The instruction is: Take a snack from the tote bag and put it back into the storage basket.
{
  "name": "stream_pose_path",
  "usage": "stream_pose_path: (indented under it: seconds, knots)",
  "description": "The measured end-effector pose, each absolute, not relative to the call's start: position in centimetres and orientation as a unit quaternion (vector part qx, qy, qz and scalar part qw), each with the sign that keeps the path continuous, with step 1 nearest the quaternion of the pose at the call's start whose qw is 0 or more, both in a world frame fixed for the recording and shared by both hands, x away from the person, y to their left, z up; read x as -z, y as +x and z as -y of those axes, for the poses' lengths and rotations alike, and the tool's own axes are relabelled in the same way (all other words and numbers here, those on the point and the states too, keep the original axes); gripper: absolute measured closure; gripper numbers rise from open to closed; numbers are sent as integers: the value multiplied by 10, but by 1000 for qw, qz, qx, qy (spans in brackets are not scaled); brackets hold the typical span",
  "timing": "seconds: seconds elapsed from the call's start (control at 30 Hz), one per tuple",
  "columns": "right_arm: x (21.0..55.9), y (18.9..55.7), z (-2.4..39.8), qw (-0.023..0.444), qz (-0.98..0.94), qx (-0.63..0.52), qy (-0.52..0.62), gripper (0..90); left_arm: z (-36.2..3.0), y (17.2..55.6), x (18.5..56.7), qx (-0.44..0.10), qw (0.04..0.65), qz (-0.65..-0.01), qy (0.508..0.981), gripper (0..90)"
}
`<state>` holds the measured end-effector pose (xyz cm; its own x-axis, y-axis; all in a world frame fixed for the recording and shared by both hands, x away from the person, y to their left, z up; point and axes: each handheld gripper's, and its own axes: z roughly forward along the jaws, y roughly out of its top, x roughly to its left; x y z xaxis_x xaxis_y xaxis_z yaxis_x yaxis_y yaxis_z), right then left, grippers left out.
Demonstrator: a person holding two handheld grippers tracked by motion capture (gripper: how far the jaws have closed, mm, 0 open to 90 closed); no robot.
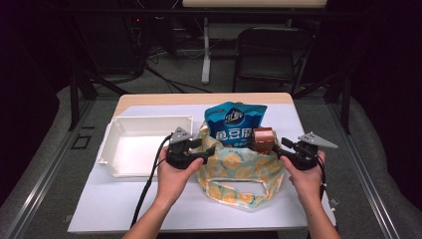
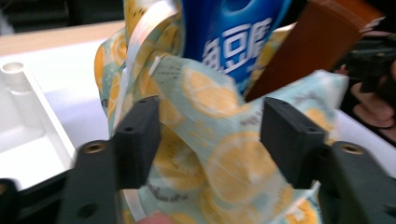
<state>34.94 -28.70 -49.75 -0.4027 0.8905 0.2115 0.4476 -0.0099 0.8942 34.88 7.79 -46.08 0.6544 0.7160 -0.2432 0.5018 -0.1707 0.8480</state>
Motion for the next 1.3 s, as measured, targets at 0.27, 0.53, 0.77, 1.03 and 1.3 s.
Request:
stream_pose_path:
  seconds: [0.27, 0.53, 0.77, 1.03, 1.3]
  knots:
    - [507, 357, 285, 200, -673, -511, 496, 884, -84, 352, 476, -99, 464, -414, 777, 900]
    - [514, 358, 287, 200, -668, -514, 500, 900, -91, 341, 496, -100, 459, -436, 768, 900]
    - [518, 360, 286, 196, -668, -513, 502, 900, -77, 335, 518, -112, 419, -438, 788, 900]
    - [531, 369, 280, 180, -677, -494, 514, 900, -66, 335, 550, -111, 387, -445, 800, 900]
    - [551, 379, 278, 144, -697, -438, 549, 900, -64, 335, 564, -90, 382, -455, 799, 900]
